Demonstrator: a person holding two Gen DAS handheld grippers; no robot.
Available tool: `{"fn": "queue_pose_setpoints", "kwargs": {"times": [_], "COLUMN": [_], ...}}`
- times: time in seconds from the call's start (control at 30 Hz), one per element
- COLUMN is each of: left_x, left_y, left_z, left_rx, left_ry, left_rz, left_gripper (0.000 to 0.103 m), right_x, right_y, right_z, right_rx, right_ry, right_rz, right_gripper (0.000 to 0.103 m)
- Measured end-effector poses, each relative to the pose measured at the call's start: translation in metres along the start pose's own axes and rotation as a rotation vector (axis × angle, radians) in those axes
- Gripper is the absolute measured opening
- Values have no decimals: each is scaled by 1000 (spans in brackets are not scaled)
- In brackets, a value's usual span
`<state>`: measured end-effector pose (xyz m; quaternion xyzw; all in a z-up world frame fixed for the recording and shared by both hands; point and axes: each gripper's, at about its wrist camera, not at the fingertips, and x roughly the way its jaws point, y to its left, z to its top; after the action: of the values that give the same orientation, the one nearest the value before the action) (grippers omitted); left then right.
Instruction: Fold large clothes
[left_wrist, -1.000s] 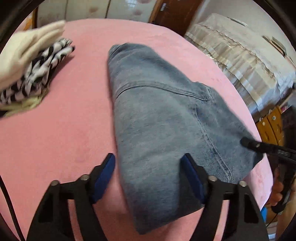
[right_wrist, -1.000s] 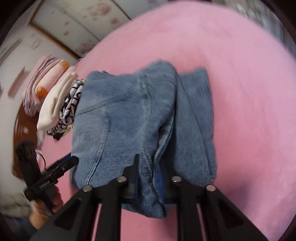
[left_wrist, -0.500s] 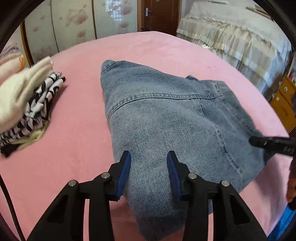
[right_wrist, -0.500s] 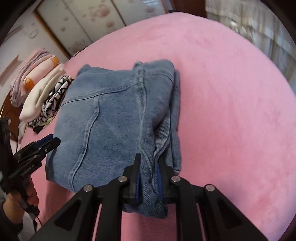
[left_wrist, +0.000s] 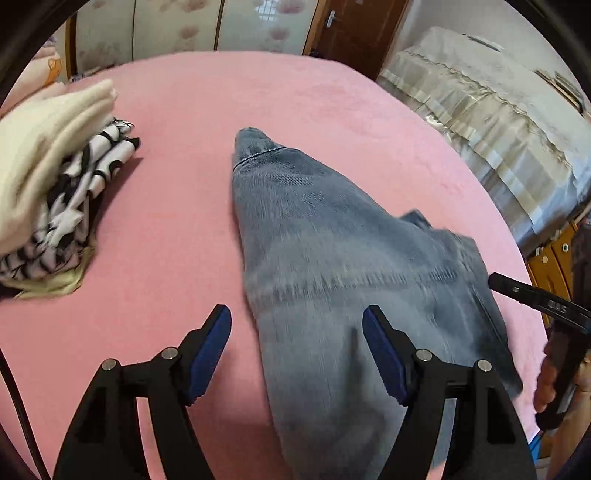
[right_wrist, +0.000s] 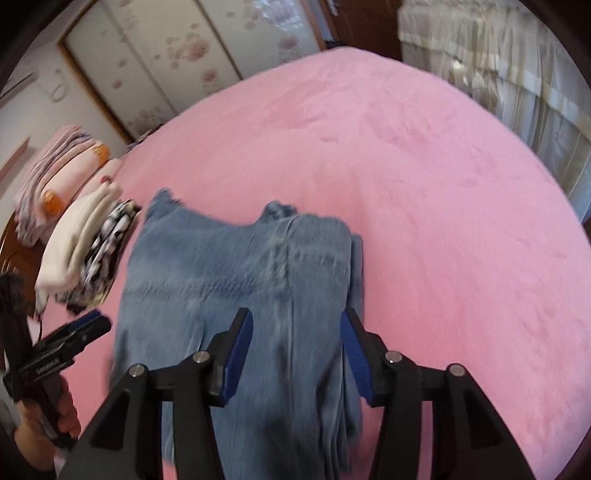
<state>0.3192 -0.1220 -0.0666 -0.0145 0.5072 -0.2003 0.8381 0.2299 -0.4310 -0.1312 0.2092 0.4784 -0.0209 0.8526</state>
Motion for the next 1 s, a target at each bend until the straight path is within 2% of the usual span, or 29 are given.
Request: {"fn": "queue_pose_setpoints", "kwargs": {"times": [0.1,0.17,0.23,0.27,0.3,0.33,0.37,0.53,0.6,0.67,0.73,0.83,0.93,1.0], "left_x": [20,30,38,40,42,45,48,62,57,45,26,4,5,14], "left_y": [5,6,6,6,6,5,5,6,6,2,-9,-28,-43,-49], "left_z": [20,28,36,38,41,42,42,38,41,39,36,27,15,7], "left_rx": [-23,-27,-30,-29,-21,-10,-8,-15,-24,2,57,105,100,95], "left_ry": [42,49,56,51,34,27,25,25,28,8,-52,-107,-79,-56], "left_rz": [-20,-12,-5,0,10,26,33,43,47,81,114,57,4,0], "left_gripper": [72,72,71,67,57,57,57,58,58,58,58,58,58,58], "right_x": [26,39,45,43,36,30,28,49,40,27,7,-10,-1,17], "right_y": [-16,-21,-23,-22,-19,-15,-15,-32,-27,-16,2,32,64,82], "right_z": [21,26,30,31,32,29,28,22,25,28,27,21,15,8], "right_rx": [73,114,110,91,64,34,24,92,90,56,-11,-86,-138,-166], "right_ry": [44,62,58,50,8,-29,-51,11,11,-21,-91,-148,-125,-88], "right_rz": [-18,-1,3,-4,-15,-21,-29,-40,-66,-148,-198,-111,-31,-8], "right_gripper": [50,50,25,14,11,10,10,12,21,33,34,33,33,33]}}
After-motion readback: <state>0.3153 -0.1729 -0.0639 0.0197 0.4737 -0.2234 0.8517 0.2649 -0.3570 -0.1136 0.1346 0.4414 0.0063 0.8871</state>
